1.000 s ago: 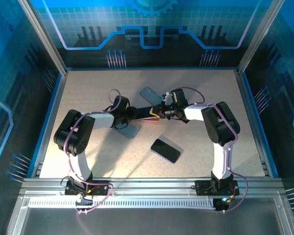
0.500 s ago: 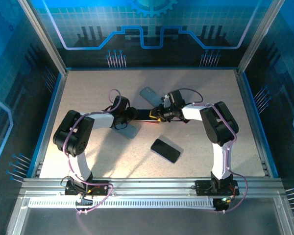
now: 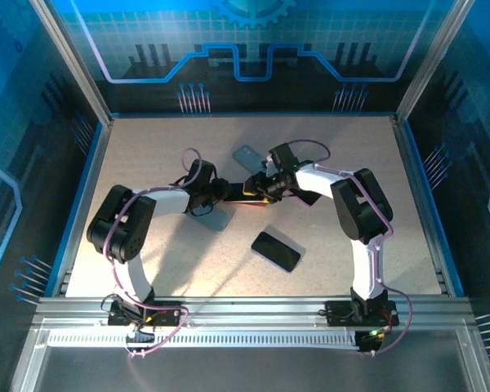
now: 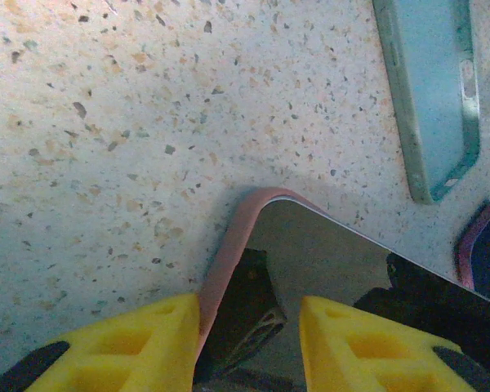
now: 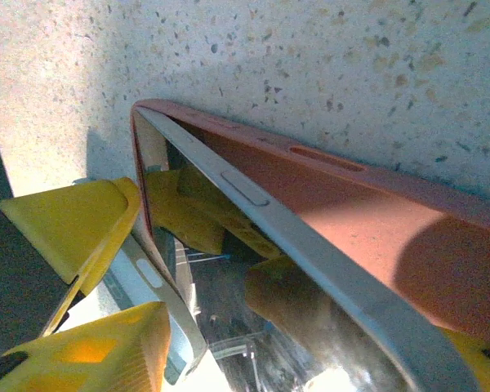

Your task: Put the phone into the phone case

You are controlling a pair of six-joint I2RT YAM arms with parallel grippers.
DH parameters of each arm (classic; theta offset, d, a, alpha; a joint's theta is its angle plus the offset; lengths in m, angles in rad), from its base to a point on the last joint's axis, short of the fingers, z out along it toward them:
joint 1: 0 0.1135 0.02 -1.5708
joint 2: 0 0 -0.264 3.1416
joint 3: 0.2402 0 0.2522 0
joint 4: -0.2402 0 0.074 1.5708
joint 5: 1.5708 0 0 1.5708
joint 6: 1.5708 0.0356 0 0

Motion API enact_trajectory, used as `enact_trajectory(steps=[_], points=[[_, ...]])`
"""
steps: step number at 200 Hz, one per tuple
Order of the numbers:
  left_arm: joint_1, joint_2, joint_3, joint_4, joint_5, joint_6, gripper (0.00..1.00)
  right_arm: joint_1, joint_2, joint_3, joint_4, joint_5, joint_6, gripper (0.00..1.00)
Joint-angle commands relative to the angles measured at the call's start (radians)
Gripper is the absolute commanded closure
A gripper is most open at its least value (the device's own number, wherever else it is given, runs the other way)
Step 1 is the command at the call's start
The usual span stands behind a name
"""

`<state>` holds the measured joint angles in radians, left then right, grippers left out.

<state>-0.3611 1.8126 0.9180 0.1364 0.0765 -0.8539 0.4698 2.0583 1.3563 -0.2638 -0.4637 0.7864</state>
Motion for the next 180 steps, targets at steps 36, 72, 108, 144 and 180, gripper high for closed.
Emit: enact_trajectory(steps=[36, 72, 108, 144, 180], points=[[-0.008, -0.024, 0.012, 0.018, 0.028, 0.032, 0.63, 0.023, 0.019, 0.118, -0.232, 0.087, -0.070, 0.36], [-0.008, -0.019, 0.010, 0.030, 0.028, 0.031, 0.63, 0.027, 0.016, 0.141, -0.278, 0.114, -0.082, 0.31], [-0.009, -0.014, 0.000, 0.046, 0.026, 0.024, 0.63, 0.030, 0.016, 0.144, -0.299, 0.128, -0.091, 0.30], [-0.008, -0.008, -0.004, 0.058, 0.034, 0.015, 0.63, 0.035, 0.016, 0.145, -0.322, 0.153, -0.105, 0.28], [-0.008, -0.006, -0.008, 0.063, 0.035, 0.010, 0.63, 0.036, 0.017, 0.144, -0.334, 0.166, -0.114, 0.28]])
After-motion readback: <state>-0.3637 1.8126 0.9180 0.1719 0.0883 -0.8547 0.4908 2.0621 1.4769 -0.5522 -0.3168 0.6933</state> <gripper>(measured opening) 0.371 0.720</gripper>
